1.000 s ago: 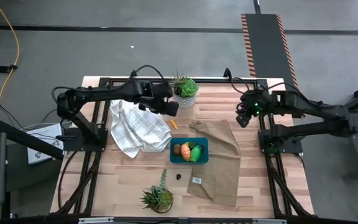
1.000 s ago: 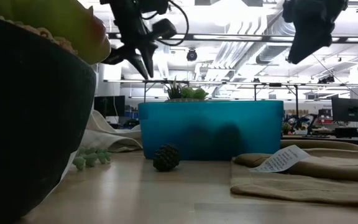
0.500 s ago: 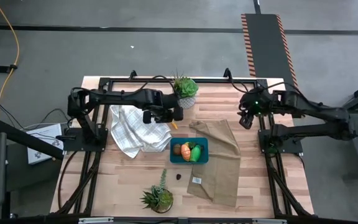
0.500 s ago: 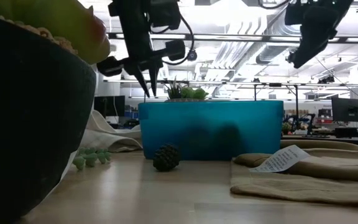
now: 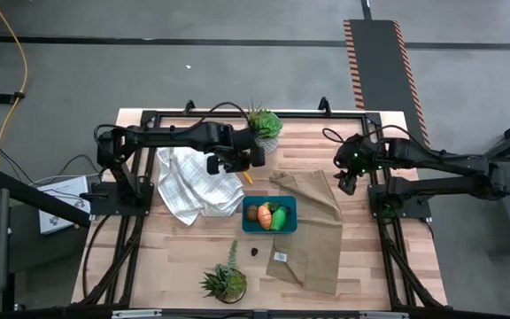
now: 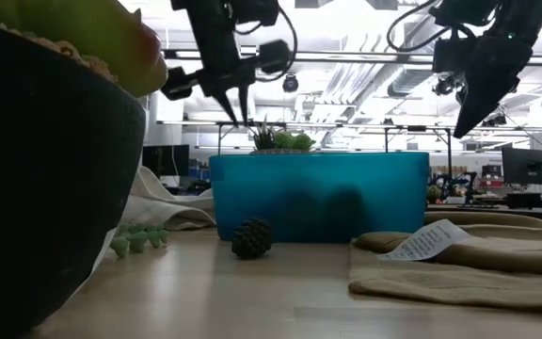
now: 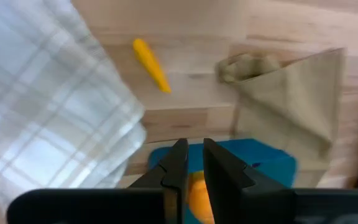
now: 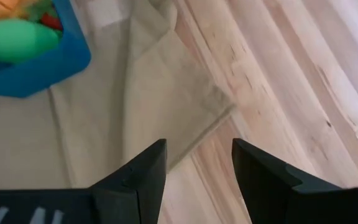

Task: Pick and placing Produce into tupperware
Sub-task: Put the yellow corn into the blue bin

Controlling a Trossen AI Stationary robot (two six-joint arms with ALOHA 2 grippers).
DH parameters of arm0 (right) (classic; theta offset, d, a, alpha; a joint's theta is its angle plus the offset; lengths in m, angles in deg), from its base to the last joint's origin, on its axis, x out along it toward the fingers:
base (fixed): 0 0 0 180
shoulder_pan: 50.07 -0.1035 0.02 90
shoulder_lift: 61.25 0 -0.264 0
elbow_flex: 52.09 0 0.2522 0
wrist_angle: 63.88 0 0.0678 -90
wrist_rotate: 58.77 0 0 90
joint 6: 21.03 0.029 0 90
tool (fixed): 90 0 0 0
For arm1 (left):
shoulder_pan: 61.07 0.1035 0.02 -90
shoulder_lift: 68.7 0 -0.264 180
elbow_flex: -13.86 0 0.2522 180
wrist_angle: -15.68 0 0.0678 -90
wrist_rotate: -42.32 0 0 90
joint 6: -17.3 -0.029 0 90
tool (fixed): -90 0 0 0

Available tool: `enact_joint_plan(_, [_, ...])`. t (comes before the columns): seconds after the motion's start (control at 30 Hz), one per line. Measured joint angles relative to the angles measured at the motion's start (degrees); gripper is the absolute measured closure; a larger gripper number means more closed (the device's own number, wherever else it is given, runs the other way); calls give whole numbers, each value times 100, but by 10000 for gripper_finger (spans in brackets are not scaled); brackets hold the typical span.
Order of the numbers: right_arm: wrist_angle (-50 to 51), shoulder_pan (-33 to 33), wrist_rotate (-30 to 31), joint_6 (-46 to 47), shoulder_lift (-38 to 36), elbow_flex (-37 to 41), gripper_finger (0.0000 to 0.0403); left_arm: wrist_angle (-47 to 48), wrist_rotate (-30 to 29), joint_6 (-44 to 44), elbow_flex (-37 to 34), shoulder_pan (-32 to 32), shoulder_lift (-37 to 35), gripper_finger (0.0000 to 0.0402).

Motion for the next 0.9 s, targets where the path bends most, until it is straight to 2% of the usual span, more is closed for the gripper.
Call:
enact_joint_plan(0.13, [-48, 0, -81, -43, -3, 0, 229, 490, -134, -145, 438, -19, 363, 387])
enact_joint_plan(0.23, [-50, 0, -131, -66, -5, 0, 229, 511, -161, -364, 779, -24, 643, 398])
enact_joint_plan(0.53, [-53, -1, -195, -102, -14, -2, 229, 496, -162, -452, 1007, -24, 1080, 359])
enact_joint_plan(0.9, [-52, -1, -195, -103, -14, -2, 229, 484, -87, -1004, 1007, -24, 1362, 355])
